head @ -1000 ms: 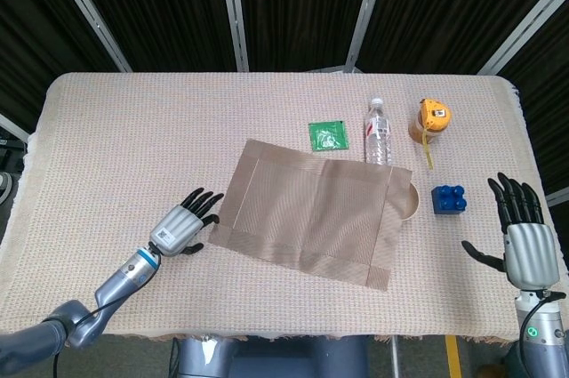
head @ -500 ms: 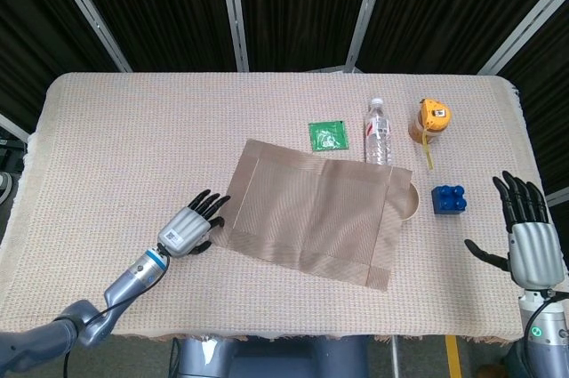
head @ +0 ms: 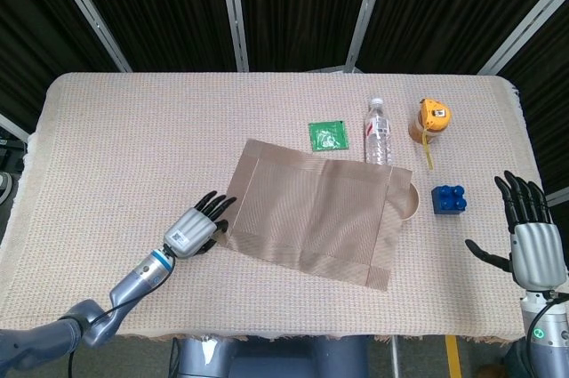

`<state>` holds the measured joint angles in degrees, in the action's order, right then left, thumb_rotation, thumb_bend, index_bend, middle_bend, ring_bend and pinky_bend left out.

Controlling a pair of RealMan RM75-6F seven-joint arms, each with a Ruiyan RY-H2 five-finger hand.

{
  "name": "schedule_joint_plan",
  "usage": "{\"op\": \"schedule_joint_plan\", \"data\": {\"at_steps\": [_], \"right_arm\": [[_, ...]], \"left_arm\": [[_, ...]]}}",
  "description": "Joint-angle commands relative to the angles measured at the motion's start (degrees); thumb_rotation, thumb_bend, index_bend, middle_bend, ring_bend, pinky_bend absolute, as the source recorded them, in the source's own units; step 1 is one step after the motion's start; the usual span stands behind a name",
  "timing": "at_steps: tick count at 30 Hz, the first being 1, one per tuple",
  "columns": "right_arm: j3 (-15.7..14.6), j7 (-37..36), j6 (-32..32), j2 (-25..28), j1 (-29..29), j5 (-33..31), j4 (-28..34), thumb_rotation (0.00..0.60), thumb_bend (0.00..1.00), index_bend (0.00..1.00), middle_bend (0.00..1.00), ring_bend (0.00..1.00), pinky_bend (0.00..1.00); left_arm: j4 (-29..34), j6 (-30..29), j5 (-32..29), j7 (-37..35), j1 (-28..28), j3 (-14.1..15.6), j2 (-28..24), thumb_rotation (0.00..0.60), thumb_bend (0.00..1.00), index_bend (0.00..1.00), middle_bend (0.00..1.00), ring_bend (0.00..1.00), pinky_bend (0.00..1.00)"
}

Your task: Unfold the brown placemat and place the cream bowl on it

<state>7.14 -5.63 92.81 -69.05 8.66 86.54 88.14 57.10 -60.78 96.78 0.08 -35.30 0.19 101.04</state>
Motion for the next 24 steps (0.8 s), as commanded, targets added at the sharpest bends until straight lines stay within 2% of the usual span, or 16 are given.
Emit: {"op": "schedule_joint_plan", "data": {"at_steps": [1,7,13,24], "right_arm": [[0.09,-0.12,0.03,0.06,-0.05,0.03,0.03,0.600,0.00,0.00,0.00,0.00,0.00],[0.31,-0.86,0.21,0.30,-0.24,0.19,0.19,0.600,0.00,0.00,0.00,0.00,0.00],[0.34,-1.03,0.20,0.32,-0.32,0.46,0.11,0.600,0.00,0.00,0.00,0.00,0.00],[0.53,-1.10,-0.11,0.26,-0.40,0.52,0.16,0.600,0.00,0.00,0.00,0.00,0.00]], "left_arm": [[0.40,-0.05,-0.28,0.17,-0.06,0.00,0.20,0.600,0.54,0.49,0.00,0.00,0.00],[0.44,0.04,-1.09,0.88,0.27,0.24,0.87,0.600,0.55,0.60,0.00,0.00,0.00],[1.91,-1.05,-0.72,-0.12,0.74,1.11,0.43,0.600,0.55,0.66,0.00,0.00,0.00],[11.26,-6.96,6.83,-0.90,2.39,8.60,-6.85,0.600,0.55,0.69,0.00,0.00,0.00]]}}
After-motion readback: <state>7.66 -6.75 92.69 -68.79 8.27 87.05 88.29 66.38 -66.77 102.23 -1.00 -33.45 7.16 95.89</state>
